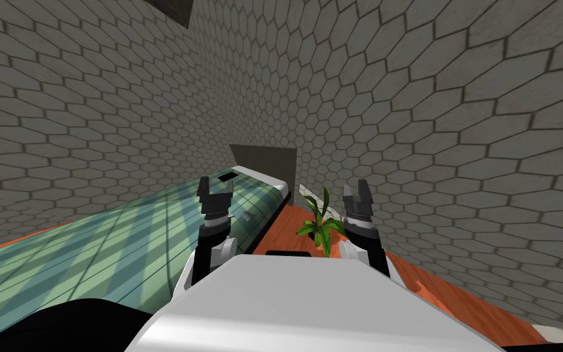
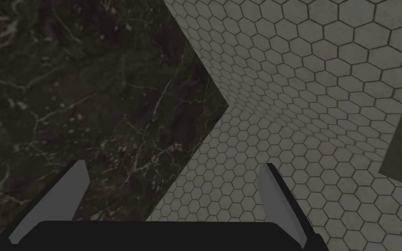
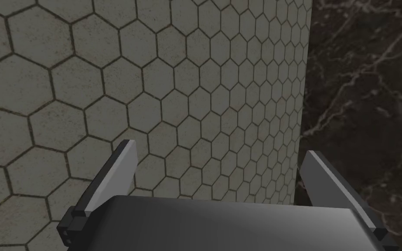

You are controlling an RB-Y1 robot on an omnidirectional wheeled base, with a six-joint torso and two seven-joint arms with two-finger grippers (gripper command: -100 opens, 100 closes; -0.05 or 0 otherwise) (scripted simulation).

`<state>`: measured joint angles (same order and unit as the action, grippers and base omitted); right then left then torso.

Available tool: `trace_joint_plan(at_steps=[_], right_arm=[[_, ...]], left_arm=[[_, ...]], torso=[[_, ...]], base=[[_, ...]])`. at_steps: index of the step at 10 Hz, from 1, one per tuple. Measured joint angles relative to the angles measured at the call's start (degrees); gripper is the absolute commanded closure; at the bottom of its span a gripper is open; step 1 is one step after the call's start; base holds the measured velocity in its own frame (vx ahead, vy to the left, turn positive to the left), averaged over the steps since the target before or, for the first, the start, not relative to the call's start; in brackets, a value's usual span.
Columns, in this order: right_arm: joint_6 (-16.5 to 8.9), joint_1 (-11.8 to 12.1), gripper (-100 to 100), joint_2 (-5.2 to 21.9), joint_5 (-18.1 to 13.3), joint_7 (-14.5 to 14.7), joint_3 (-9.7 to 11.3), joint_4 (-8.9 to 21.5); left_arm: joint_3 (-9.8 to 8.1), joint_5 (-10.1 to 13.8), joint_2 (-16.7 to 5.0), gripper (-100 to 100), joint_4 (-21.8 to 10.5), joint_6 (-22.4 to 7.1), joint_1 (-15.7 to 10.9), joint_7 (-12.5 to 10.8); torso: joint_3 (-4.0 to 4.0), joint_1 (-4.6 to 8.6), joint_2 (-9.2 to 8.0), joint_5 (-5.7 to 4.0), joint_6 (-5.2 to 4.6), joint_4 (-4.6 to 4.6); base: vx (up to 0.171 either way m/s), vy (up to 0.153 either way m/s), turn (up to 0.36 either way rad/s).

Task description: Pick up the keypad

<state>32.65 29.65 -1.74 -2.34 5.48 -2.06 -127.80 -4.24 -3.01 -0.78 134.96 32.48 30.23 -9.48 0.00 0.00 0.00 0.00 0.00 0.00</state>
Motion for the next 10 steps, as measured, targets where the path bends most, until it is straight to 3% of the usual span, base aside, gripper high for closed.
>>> trace_joint_plan(at_steps=[3,10], right_arm=[[0.0,0.0,0,0.01,0.0,0.0,-0.01,0.0],[0.0,0.0,0,0.01,0.0,0.0,-0.01,0.0]], left_arm=[[1.61,1.48,-3.25,-100,-0.75,-3.4,-1.31,0.1],[5.16,4.84,-6.16,-100,-2.68,-13.45,-5.65,0.42]], torso=[[-0.05,-0.38,-0.09,0.08,0.0,0.02],[-0.04,-0.33,-0.06,0.08,0.01,0.02]], base=[[-0.023,0.083,-0.072],[-0.023,0.079,-0.089]])
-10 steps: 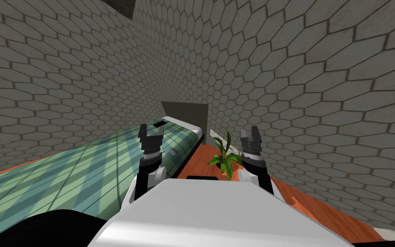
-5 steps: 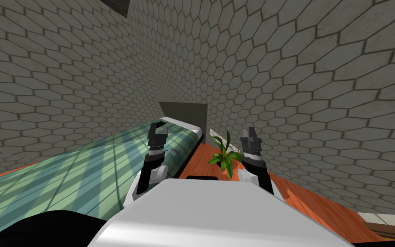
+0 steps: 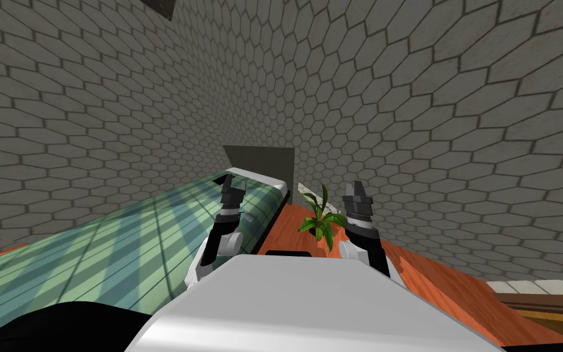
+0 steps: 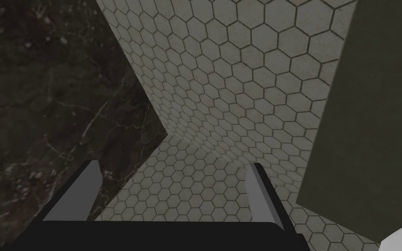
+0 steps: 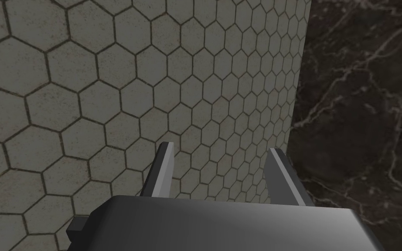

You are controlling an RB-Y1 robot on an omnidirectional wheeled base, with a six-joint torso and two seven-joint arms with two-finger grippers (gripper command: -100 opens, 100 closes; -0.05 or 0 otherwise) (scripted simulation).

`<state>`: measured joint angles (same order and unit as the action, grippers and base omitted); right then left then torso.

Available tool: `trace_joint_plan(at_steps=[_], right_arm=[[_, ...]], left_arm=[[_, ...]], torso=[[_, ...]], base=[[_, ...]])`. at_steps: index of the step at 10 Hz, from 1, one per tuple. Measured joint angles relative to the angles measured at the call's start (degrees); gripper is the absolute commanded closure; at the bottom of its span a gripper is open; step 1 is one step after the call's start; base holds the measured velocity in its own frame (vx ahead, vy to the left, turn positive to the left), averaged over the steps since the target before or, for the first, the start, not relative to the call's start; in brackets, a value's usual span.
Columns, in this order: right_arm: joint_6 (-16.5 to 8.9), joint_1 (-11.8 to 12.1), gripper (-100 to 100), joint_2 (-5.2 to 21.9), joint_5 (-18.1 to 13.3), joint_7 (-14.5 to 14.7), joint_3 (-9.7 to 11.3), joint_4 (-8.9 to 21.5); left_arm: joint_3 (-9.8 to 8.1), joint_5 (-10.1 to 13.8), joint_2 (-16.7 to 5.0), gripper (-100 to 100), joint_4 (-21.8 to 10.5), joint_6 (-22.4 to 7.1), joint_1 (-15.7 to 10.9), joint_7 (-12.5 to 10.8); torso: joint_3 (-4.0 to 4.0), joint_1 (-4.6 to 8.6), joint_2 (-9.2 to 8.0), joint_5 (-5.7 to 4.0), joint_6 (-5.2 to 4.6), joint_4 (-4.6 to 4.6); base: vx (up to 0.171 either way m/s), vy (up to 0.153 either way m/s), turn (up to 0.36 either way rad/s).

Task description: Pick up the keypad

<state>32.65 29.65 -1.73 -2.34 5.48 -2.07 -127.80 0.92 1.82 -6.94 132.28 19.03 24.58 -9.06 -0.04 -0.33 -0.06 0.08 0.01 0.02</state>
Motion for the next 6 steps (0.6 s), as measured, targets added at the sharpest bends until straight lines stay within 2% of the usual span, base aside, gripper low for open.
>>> trace_joint_plan(at_steps=[6], right_arm=[[0.0,0.0,0,0.0,0.0,0.0,0.0,0.0]], left_arm=[[2.85,3.09,-1.3,-100,-2.38,-9.14,-3.32,0.19]], torso=[[0.01,0.07,0.02,-0.02,0.01,0.0]], base=[[-0.018,0.071,-0.083]])
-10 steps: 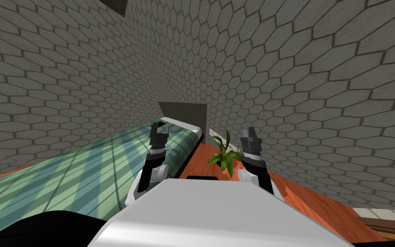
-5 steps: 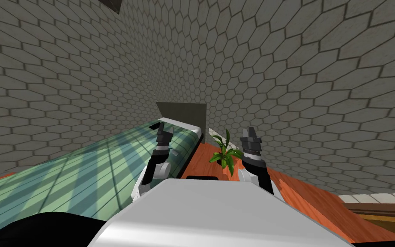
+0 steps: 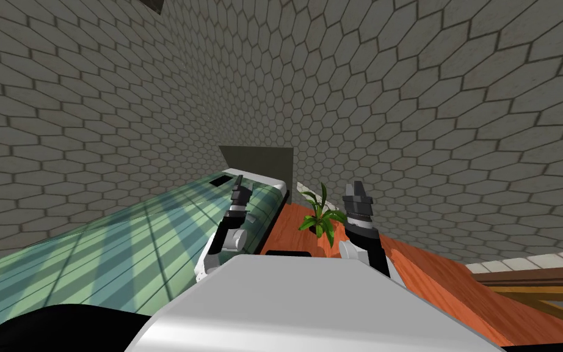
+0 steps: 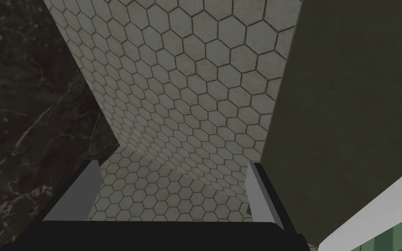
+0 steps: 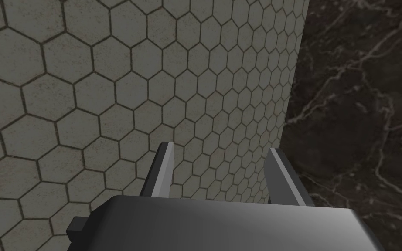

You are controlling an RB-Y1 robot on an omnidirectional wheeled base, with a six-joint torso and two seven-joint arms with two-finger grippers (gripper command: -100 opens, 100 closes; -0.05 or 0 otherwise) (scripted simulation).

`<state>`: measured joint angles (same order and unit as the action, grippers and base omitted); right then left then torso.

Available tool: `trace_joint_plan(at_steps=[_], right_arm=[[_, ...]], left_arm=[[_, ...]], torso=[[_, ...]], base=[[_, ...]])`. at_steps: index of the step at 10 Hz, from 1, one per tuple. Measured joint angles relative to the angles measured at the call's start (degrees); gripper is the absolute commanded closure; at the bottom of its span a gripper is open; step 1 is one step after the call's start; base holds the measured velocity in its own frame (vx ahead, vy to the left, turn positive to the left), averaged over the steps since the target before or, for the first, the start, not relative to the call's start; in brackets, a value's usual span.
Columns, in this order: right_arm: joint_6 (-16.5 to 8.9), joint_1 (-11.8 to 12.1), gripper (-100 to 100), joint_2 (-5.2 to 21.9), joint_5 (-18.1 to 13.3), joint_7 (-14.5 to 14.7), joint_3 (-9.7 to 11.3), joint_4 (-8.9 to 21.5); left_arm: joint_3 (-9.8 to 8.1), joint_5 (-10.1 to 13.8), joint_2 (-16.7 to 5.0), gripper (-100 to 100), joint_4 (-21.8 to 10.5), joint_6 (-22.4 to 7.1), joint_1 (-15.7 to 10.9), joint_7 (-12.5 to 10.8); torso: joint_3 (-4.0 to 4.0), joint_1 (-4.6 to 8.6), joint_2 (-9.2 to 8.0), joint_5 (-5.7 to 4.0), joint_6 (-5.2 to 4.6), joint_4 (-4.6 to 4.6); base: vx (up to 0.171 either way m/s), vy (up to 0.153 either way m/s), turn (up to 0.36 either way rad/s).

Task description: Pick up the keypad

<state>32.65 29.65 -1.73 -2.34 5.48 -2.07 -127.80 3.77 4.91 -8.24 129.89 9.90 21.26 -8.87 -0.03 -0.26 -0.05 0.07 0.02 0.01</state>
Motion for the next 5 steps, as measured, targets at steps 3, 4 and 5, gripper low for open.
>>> trace_joint_plan(at_steps=[3,4,5], right_arm=[[0.0,0.0,0,0.0,0.0,0.0,0.0,0.0],[0.0,0.0,0,0.0,0.0,0.0,0.0,0.0],[0.0,0.0,0,0.0,0.0,0.0,0.0,0.0]], left_arm=[[1.19,1.15,-0.31,-100,-0.82,-3.92,-1.05,0.08],[1.78,1.73,-0.43,-100,-1.17,-5.52,-1.75,0.18],[2.24,2.04,-0.47,-100,-1.59,-6.95,-1.98,0.27]], torso=[[0.04,0.12,0.07,-0.02,0.01,-0.01],[0.04,0.07,0.07,-0.02,-0.01,-0.02],[0.03,0.03,0.05,-0.01,0.0,-0.01]], base=[[-0.007,0.051,-0.04],[-0.016,0.065,-0.09],[-0.011,0.037,-0.015]])
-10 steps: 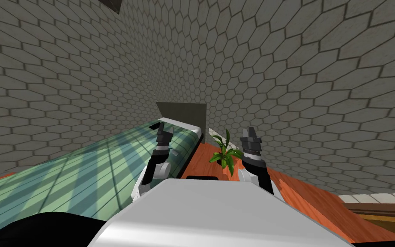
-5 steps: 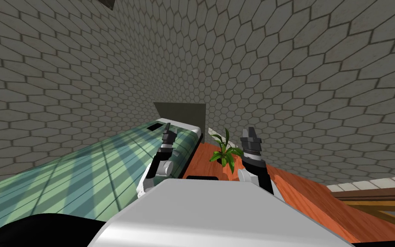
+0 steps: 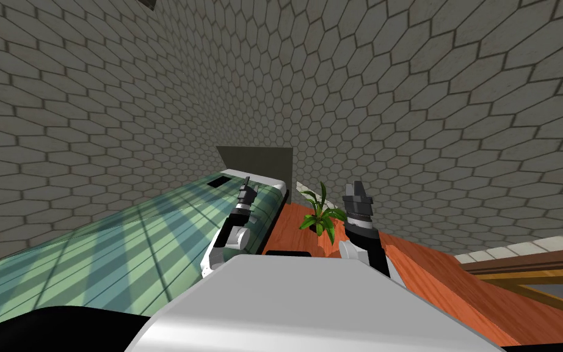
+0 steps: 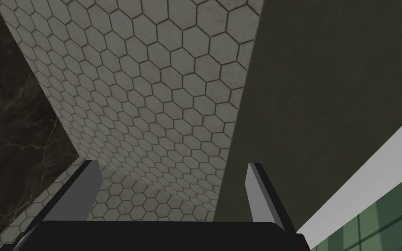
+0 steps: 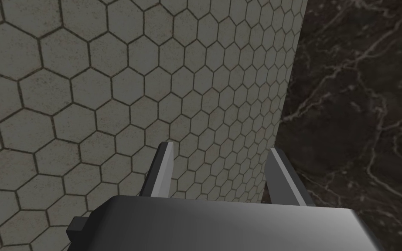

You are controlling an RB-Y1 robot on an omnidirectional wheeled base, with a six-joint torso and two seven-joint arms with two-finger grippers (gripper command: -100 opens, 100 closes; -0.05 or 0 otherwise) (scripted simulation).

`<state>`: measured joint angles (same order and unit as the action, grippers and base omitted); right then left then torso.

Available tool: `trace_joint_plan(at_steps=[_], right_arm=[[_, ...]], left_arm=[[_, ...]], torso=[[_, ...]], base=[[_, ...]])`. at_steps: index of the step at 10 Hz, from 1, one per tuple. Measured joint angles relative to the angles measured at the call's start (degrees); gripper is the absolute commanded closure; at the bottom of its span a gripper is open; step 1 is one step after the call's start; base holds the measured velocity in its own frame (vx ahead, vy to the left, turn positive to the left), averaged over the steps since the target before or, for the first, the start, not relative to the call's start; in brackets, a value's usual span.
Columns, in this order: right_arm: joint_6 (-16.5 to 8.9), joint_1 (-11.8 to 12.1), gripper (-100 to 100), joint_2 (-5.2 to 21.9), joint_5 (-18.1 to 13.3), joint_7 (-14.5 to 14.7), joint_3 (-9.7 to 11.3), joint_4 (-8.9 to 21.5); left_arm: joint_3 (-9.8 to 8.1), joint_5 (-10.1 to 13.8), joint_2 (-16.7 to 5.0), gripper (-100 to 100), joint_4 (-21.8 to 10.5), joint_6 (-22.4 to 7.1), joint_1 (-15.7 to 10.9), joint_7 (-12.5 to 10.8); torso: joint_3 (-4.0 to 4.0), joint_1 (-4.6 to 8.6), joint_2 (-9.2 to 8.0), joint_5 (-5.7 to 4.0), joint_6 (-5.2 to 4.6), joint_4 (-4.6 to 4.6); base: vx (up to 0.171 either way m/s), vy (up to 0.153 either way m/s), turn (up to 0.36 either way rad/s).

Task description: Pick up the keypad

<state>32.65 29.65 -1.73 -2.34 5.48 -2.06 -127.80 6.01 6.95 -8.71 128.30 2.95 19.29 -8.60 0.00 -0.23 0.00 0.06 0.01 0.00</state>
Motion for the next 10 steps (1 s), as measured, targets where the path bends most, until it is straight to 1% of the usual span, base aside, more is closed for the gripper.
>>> trace_joint_plan(at_steps=[1,2,4,5,7,8,9,10], right_arm=[[0.0,0.0,0,0.0,0.0,0.0,0.0,0.0],[0.0,0.0,0,0.0,0.0,0.0,0.0,0.0],[0.0,0.0,0,0.0,0.0,0.0,0.0,0.0],[0.0,0.0,0,0.0,0.0,0.0,0.0,0.0],[0.0,0.0,0,0.0,0.0,0.0,0.0,0.0],[0.0,0.0,0,0.0,0.0,0.0,0.0,0.0],[0.0,0.0,0,0.0,0.0,0.0,0.0,0.0],[0.0,0.01,0,0.0,0.0,0.0,0.0,0.0]], left_arm=[[-0.02,0.15,-0.05,-100,-0.06,-1.13,-0.35,-0.01],[0.76,0.65,-0.11,-100,-0.74,-2.25,-0.67,0.12],[0.99,1.23,-0.36,-100,-1.32,-4.75,-1.52,0.1],[1.54,1.78,-0.41,-100,-2.26,-6.03,-2.45,0.18],[1.95,2.31,-0.66,-100,-2.41,-8.59,-2.67,0.19],[2.52,2.75,-0.5,-100,-3.28,-10.14,-3.73,0.36],[2.88,3.09,-0.62,-100,-3.58,-11.73,-3.92,0.44],[2.86,3.27,-0.74,-100,-3.64,-12.9,-4.14,0.4]], torso=[[0.0,0.08,0.01,-0.01,0.01,0.0],[0.0,0.04,-0.01,-0.01,-0.01,0.0],[0.01,0.06,0.02,-0.01,0.02,0.0],[0.02,0.02,0.04,-0.01,-0.01,-0.01],[0.01,0.1,0.02,-0.02,0.02,0.0],[0.0,0.03,0.0,-0.01,-0.01,0.0],[0.0,0.01,0.01,0.0,0.02,0.0],[0.02,0.1,0.04,-0.02,0.02,0.0]], base=[[-0.017,0.054,-0.095],[-0.022,0.071,-0.061],[-0.005,0.048,-0.039],[-0.01,0.064,-0.071],[-0.014,0.044,-0.058],[-0.014,0.063,-0.062],[-0.002,0.029,0.016],[-0.004,0.062,-0.08]])
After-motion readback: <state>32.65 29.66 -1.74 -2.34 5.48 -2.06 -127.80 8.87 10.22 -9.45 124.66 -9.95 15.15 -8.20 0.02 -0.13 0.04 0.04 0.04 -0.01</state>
